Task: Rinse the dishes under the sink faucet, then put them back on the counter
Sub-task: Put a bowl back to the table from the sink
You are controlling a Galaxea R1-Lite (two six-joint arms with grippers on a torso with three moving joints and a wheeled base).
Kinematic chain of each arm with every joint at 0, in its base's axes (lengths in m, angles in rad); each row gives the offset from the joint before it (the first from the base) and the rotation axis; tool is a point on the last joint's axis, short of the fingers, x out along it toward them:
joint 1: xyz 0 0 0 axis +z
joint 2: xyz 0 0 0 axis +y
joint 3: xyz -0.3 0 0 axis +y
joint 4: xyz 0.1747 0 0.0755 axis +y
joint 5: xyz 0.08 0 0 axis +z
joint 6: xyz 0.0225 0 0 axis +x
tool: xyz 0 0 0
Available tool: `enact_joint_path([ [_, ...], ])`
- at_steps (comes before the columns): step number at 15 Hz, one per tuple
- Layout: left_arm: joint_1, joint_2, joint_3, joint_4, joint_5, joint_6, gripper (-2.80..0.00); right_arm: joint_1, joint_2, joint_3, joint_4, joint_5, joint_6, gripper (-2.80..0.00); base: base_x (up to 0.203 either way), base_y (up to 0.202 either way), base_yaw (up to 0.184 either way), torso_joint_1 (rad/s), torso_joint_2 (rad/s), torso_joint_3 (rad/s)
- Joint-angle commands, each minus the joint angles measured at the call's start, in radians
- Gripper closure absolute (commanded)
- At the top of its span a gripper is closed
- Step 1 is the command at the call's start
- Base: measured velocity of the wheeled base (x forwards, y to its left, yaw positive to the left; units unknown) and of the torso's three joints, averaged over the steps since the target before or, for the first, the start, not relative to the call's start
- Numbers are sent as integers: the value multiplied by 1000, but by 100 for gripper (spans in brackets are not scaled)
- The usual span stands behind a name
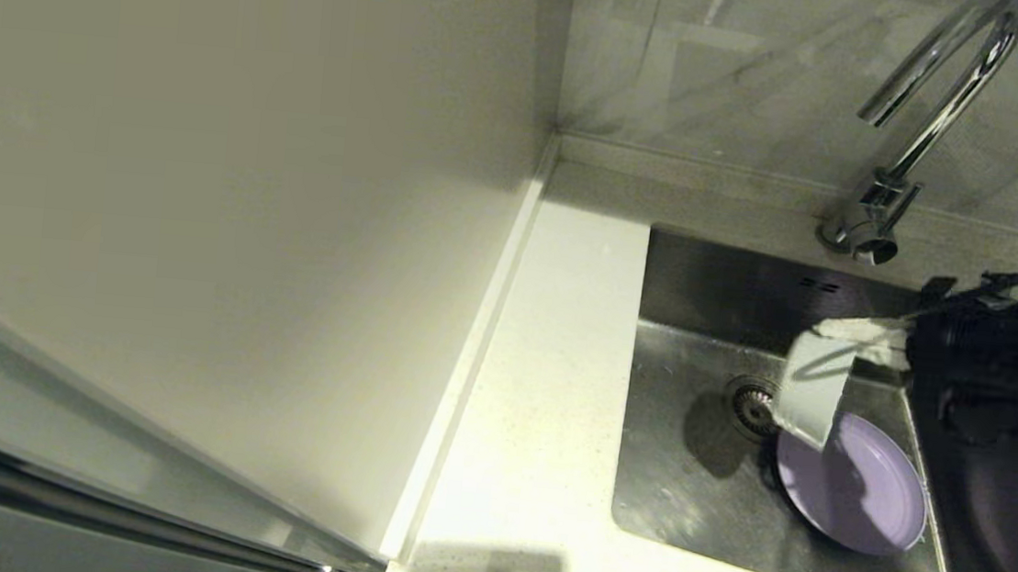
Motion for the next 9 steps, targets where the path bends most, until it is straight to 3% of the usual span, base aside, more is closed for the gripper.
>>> enact_joint_path([
  [1, 0, 0, 3, -1, 0, 0, 0, -4, -11, -9, -219, 87, 389, 0, 0, 0, 0, 0, 0, 0],
  [3, 0, 0, 3, -1, 0, 0, 0, -22, -4, 7, -419, 126, 651, 0, 0, 0, 0, 0, 0, 0],
  [4, 0, 0, 3, 0, 0, 0, 0, -50, 0, 42, -519, 155, 740, 0, 0, 0, 0, 0, 0, 0],
  [6, 0, 0, 3, -1, 0, 0, 0, -100, 4, 75, -641, 210, 907, 0, 0, 0, 0, 0, 0, 0],
  [9, 0, 0, 3, -1, 0, 0, 0, -148, 4, 149, -895, 225, 1104, 0, 0, 0, 0, 0, 0, 0],
])
